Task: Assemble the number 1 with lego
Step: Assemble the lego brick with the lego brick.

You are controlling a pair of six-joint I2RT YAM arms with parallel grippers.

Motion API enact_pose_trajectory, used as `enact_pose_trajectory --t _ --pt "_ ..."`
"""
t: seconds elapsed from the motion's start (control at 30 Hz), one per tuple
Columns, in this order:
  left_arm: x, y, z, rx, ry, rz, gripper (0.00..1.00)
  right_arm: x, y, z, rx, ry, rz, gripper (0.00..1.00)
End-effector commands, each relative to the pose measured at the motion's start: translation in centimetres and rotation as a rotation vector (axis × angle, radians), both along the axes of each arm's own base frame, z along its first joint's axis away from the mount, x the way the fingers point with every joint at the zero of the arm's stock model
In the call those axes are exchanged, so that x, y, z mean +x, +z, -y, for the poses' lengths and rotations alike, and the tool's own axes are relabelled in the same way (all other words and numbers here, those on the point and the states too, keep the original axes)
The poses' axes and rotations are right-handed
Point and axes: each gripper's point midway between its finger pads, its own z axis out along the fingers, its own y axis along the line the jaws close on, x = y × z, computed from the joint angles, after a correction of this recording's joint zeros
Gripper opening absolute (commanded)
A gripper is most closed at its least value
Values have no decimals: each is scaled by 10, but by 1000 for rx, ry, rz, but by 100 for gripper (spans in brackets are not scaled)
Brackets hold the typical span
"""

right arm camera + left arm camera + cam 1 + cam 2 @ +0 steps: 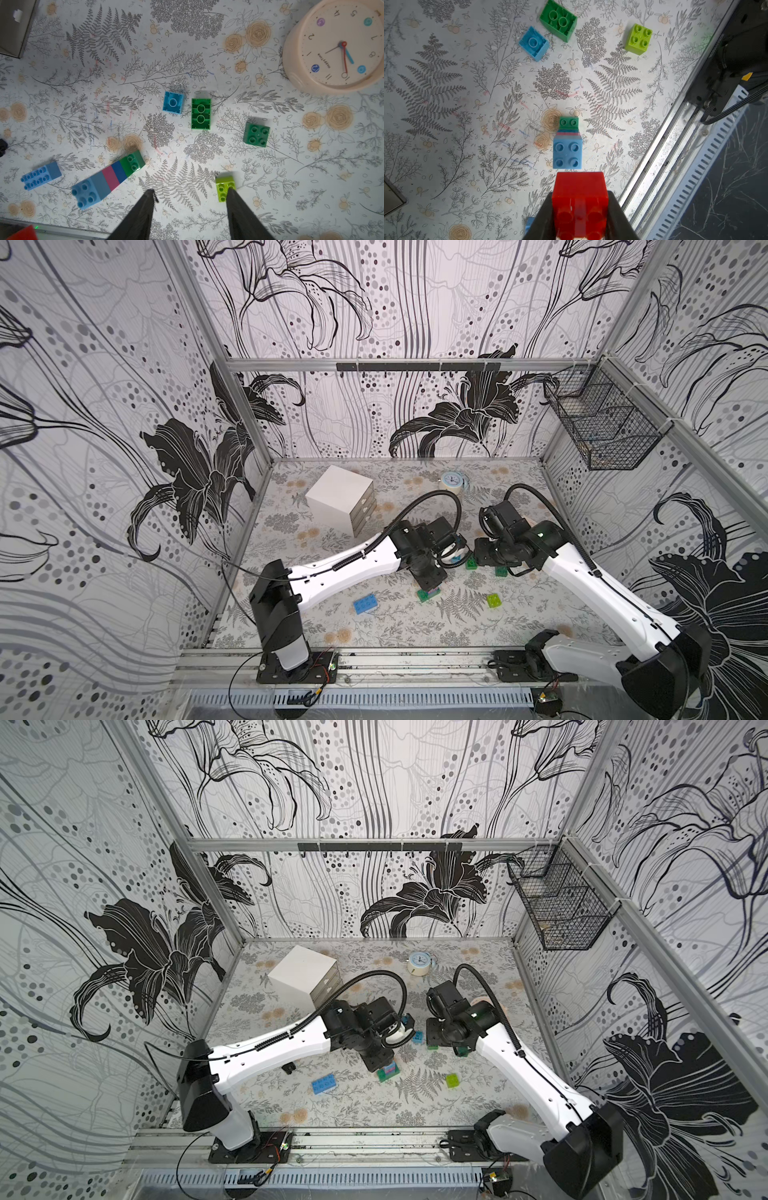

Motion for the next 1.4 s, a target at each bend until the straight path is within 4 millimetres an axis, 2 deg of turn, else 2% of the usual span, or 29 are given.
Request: enact_pose_trajectory --t 0.0,0.2,0.57,1.13,1.37 --pt "5 -9 -12 120 20 -2 0 -11 -3 7 5 -28 -29 58" --pt "9 -20 -4 177 43 -1 0 -16 -2 11 7 -41 -25 58" --pt "17 -26 8 199 38 14 0 -17 -3 10 17 -48 -30 58" --pt "12 -50 0 274 9 -25 0 -17 -2 11 20 -56 -25 58" --pt "9 -60 2 269 6 -45 0 -17 -2 11 21 -61 -27 58"
